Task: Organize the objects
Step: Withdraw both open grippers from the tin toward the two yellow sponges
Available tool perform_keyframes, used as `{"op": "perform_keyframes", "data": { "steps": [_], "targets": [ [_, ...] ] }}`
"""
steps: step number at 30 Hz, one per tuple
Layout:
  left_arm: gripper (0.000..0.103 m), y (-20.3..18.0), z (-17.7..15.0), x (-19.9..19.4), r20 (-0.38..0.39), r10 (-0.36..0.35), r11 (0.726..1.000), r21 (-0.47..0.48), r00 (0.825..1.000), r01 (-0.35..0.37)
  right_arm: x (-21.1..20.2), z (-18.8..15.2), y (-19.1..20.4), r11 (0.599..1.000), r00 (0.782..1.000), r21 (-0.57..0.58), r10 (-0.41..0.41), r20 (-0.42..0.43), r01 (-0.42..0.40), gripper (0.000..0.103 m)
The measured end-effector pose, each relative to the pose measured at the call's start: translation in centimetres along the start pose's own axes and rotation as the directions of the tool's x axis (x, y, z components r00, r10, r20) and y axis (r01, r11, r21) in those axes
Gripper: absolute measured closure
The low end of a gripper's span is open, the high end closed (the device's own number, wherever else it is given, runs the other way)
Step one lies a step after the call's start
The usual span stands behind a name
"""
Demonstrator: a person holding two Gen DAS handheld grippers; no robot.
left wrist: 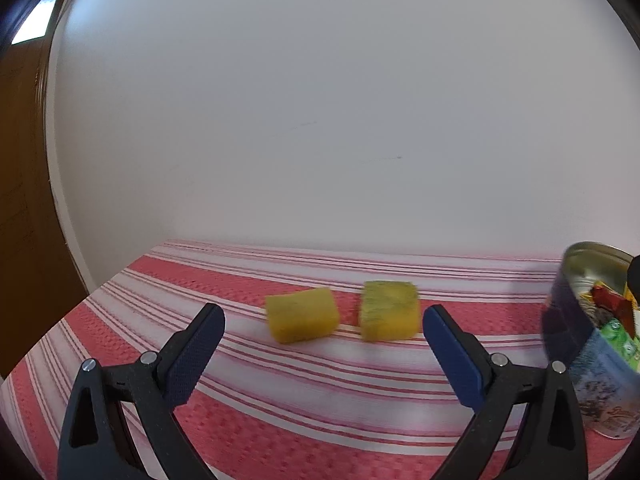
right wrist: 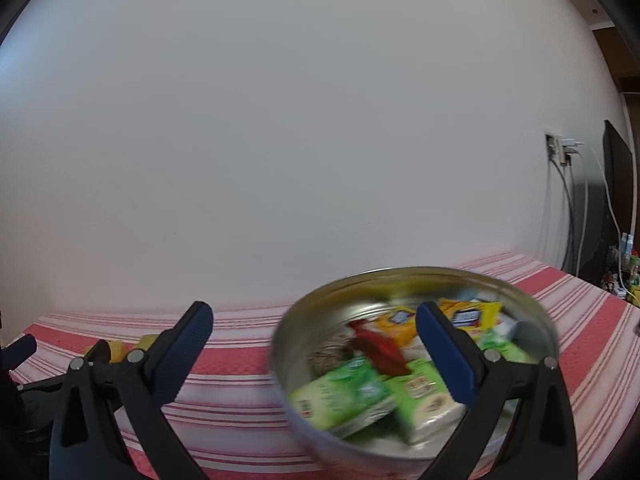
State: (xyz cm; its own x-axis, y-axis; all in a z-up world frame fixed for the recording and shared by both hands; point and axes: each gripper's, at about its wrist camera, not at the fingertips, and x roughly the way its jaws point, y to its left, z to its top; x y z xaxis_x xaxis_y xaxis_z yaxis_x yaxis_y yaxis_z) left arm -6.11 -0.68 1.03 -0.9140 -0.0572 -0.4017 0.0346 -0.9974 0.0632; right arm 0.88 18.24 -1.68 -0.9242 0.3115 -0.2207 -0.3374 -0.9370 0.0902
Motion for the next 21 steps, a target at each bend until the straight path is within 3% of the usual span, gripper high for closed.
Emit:
{"op": "perform_keyframes", "data": {
  "steps": [15, 21],
  "targets": [
    [0.002, 7.0, 0.6, 4.4, -0.047, 0.155, 0.988, -0.008, 0.987, -0.156, 3.6, -0.6, 7.1, 0.993, 0.989, -0.071, 0.088, -0.119, -0.097, 0.000],
    [0.002, 8.8, 1.0, 6.2, -0.068, 0.184, 0.983, -0.002, 0.980, -0.185, 6.4, -1.0, 10.3, 0.983, 0.962, -0.082, 0.142, -0.233, -0.165, 0.002]
  ]
}}
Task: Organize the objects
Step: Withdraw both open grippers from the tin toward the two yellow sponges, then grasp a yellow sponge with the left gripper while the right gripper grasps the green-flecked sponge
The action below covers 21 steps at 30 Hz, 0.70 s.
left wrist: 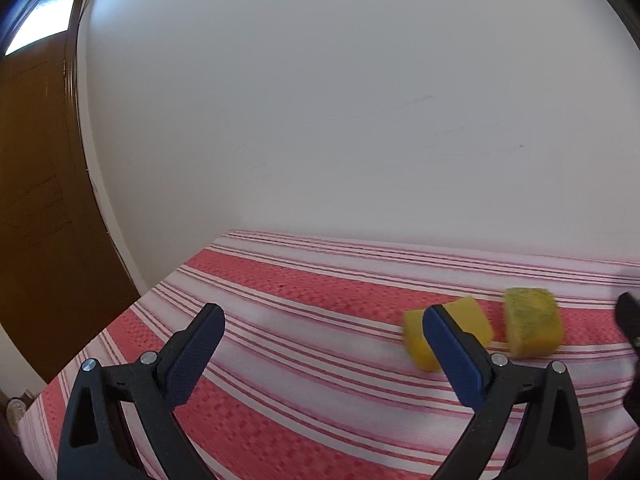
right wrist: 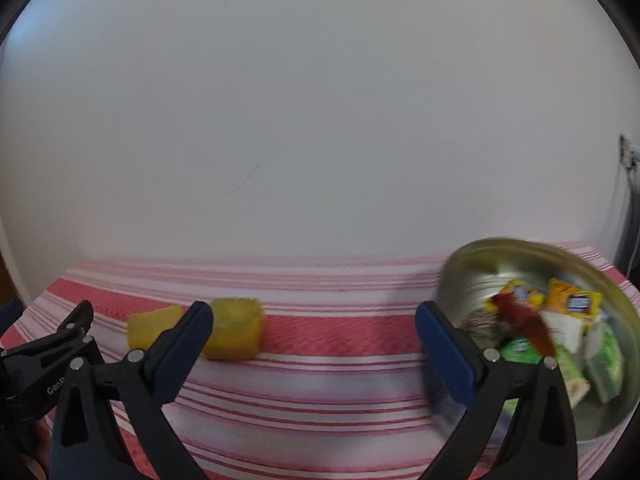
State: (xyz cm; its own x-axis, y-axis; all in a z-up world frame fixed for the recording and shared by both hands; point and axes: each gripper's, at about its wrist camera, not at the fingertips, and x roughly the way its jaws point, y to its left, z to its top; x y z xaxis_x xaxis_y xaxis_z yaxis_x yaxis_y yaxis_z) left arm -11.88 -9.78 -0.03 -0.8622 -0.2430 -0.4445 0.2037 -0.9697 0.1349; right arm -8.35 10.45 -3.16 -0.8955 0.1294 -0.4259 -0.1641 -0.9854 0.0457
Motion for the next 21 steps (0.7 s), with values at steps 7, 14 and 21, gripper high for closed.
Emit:
{"op": "perform_keyframes", "data": {
  "steps": [7, 14, 21],
  "targets": [
    [0.002, 1.3, 0.5, 2.3, -0.054, 0.001, 1.000, -0.003, 0.999, -0.001, 6.1, 0.4, 2.9, 0.997, 0.972, -0.010, 0.076, -0.221, -0.080, 0.014],
    [0.002, 1.0, 0.7, 3.5, -0.089, -0.013, 0.999, 0.028, 0.996, 0.015, 11.2, 0.7, 5.3, 0.993, 0.928, -0.041, 0.092, -0.361, -0.114, 0.021],
    [0.002, 0.8, 0.6, 3.4, -0.094, -0.016, 0.999, 0.033, 0.995, 0.019, 14.1, 0.2, 7.1, 0.992, 0.889, -0.086, 0.043, -0.456, -0.093, 0.040]
  ]
}}
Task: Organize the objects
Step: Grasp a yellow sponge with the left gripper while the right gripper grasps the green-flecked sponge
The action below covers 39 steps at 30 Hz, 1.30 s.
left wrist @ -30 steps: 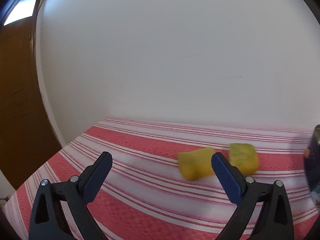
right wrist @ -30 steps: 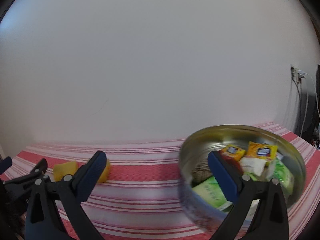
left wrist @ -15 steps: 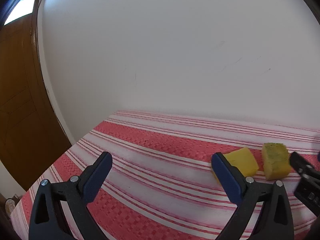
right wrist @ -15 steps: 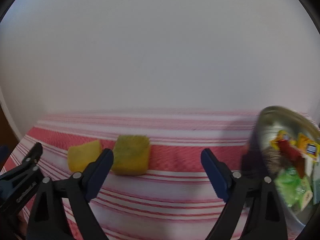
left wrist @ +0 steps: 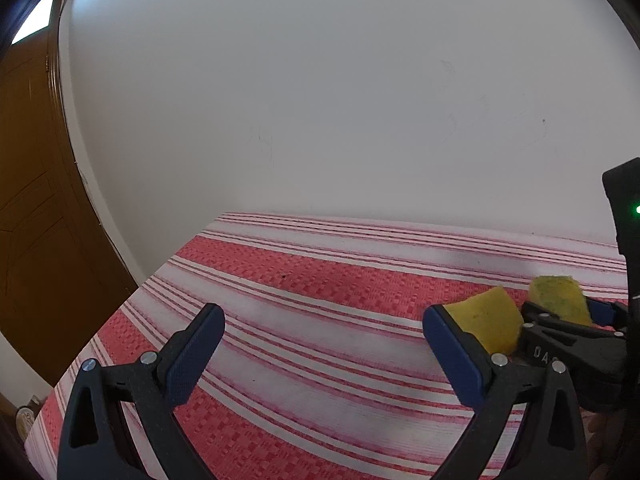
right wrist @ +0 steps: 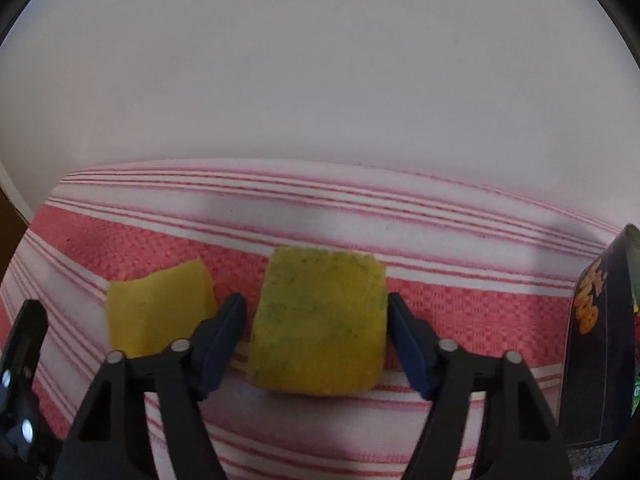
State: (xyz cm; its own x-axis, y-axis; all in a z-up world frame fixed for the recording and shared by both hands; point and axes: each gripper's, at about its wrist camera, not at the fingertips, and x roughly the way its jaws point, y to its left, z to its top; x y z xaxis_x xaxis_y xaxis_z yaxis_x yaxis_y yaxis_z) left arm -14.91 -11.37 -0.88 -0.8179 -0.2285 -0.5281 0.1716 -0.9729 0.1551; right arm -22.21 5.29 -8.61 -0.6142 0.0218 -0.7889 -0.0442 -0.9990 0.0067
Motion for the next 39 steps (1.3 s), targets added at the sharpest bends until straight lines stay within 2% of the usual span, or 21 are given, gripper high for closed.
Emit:
{"op": "perform_keyframes", "data": {
  "steps": [1, 6, 9, 15, 19, 23, 27, 32, 37, 39],
  "targets": [
    [0.002, 0.1, 0.0, 0.1, 0.001, -0.003, 1.000, 0.000, 1.000, 0.003, 0.0, 0.0, 0.1, 1.000, 1.000, -0.007, -0.012, 0.003, 0.012, 0.047],
    [0.002, 0.2, 0.0, 0.1, 0.010, -0.021, 1.000, -0.003, 1.000, 0.021, -1.4, -1.0, -0.9, 0.999, 0.999, 0.024, 0.027, 0.031, -0.028, 0.048],
    [0.002, 0.0, 0.0, -0.1, 0.022, -0.027, 1.000, 0.007, 0.999, 0.027, -3.5, -2.4, -2.1, 0.998, 0.995, 0.036, 0.048, 0.089, -0.051, 0.048],
    [0.002, -0.7, 0.0, 0.0, 0.018, -0.082, 0.997, -0.010, 0.996, 0.082, -8.6, -5.5, -4.4, 1.000, 0.969, 0.020, -0.005, 0.246, 0.000, 0.048],
    [0.002, -2.0, -0.1, 0.0, 0.001, -0.113, 0.994, 0.001, 0.994, 0.113, -11.2, -7.3, -5.7, 0.998, 0.943, 0.025, -0.060, 0.328, 0.055, 0.048],
    [0.002, -3.0, -0.1, 0.4, -0.056, -0.168, 0.985, -0.038, 0.984, 0.166, -12.8, -8.5, -6.4, 0.996, 0.927, 0.029, -0.089, 0.364, 0.084, 0.048],
    [0.002, -4.3, 0.2, 1.3, -0.090, -0.183, 0.981, -0.073, 0.979, 0.177, -13.8, -9.2, -6.3, 0.995, 0.916, 0.023, -0.095, 0.391, 0.093, 0.048],
    [0.002, -7.2, 0.6, 3.6, -0.168, -0.139, 0.990, -0.056, 0.976, 0.131, -14.6, -9.6, -6.9, 0.996, 0.908, 0.022, -0.086, 0.411, 0.085, 0.048],
    [0.017, -8.1, 0.4, 6.8, -0.302, -0.105, 0.994, -0.062, 0.947, 0.090, -14.8, -9.1, -7.6, 0.997, 0.908, 0.042, -0.075, 0.412, 0.064, 0.048],
    [0.023, -7.4, 0.2, 7.4, -0.321, -0.144, 0.987, -0.110, 0.936, 0.114, -14.6, -9.0, -7.8, 0.997, 0.912, 0.047, -0.079, 0.402, 0.066, 0.048]
  ]
}}
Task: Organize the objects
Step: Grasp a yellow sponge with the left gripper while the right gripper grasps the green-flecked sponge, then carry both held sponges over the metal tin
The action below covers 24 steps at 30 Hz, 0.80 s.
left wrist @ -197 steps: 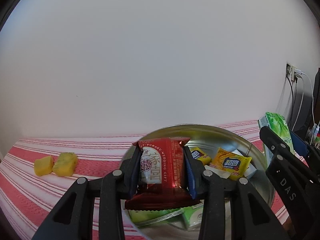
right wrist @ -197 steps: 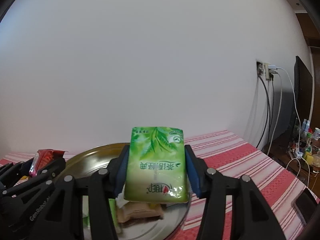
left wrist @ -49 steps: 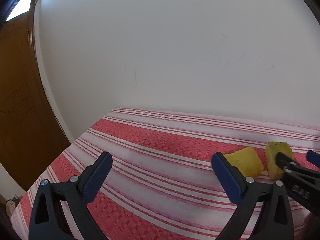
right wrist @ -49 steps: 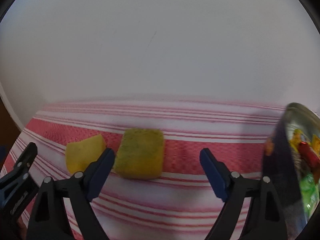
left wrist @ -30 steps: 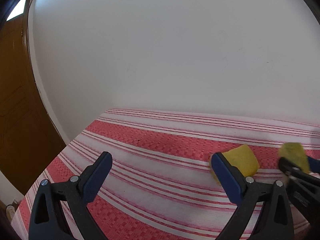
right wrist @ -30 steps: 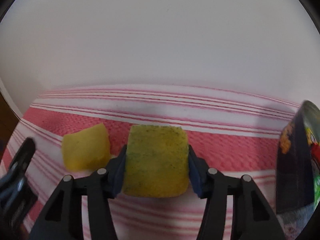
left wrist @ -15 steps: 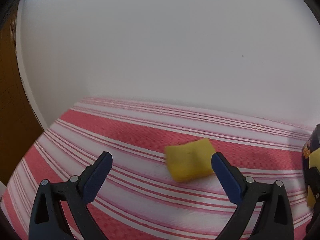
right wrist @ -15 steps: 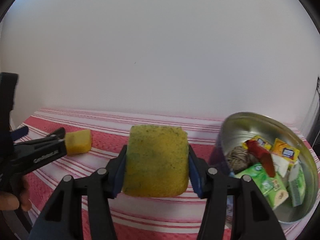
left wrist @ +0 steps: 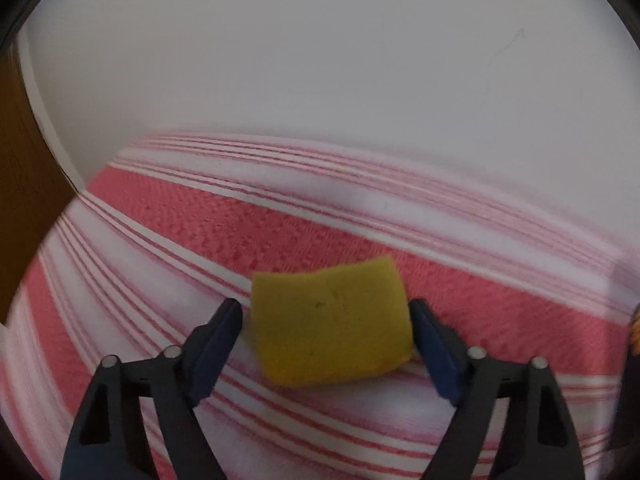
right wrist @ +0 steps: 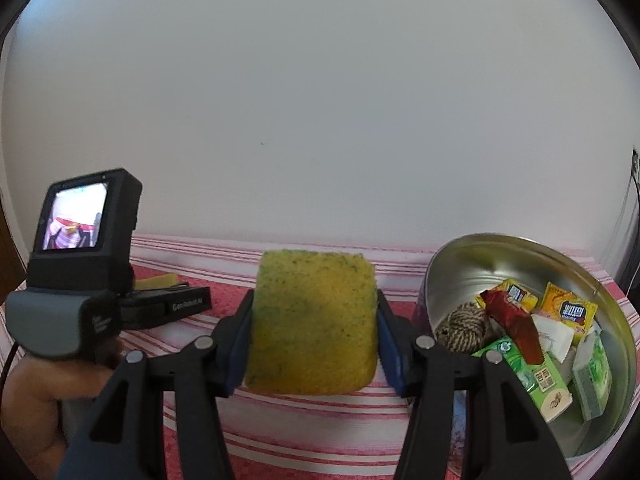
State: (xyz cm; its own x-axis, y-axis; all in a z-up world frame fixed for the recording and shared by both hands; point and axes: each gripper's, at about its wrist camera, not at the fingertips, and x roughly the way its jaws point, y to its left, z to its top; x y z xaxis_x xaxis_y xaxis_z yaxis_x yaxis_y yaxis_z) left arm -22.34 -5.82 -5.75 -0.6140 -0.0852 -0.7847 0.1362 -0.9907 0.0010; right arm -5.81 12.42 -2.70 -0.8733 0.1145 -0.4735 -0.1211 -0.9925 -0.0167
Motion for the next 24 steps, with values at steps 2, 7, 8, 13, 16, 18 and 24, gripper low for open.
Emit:
{"op": "perform_keyframes", "data": {
  "steps": [2, 7, 8, 13, 16, 18, 24],
  "targets": [
    [0.029, 0.3, -0.1, -0.1, 0.005, -0.002, 1.000, -0.002, 1.000, 0.002, 0.2, -0.1, -0.1, 1.000, 1.000, 0.007, 0.003, -0.013, -0.002, 0.048],
    [0.035, 0.5, -0.8, -1.0, 0.030, -0.078, 0.997, 0.011, 0.997, 0.078, 1.5, 0.5, -0.6, 1.000, 1.000, 0.015, 0.005, 0.000, -0.005, 0.048],
    [0.035, 0.7, -1.1, -1.5, 0.049, -0.087, 0.996, 0.006, 0.995, 0.086, 1.4, 0.5, -0.6, 1.000, 1.000, 0.012, 0.002, 0.013, -0.002, 0.048],
    [0.035, 1.3, -2.9, -5.3, 0.196, -0.063, 0.998, 0.013, 0.979, 0.062, 0.8, 0.8, -0.2, 1.000, 0.998, -0.001, -0.011, 0.063, 0.012, 0.048],
    [0.035, 1.6, -4.2, -7.4, 0.267, -0.032, 0.999, 0.030, 0.963, 0.025, 0.9, 0.8, -0.7, 1.000, 0.996, 0.003, -0.015, 0.085, 0.014, 0.048],
    [0.035, 1.7, -5.3, -8.7, 0.293, -0.018, 0.999, 0.036, 0.956, 0.008, 0.5, 0.6, -1.0, 1.000, 0.995, 0.003, -0.023, 0.099, 0.023, 0.048],
    [0.035, 2.0, -6.0, -10.2, 0.336, -0.022, 0.999, 0.046, 0.942, 0.006, -0.6, 0.2, -0.5, 0.999, 0.990, 0.006, -0.044, 0.132, 0.043, 0.048]
  ]
}}
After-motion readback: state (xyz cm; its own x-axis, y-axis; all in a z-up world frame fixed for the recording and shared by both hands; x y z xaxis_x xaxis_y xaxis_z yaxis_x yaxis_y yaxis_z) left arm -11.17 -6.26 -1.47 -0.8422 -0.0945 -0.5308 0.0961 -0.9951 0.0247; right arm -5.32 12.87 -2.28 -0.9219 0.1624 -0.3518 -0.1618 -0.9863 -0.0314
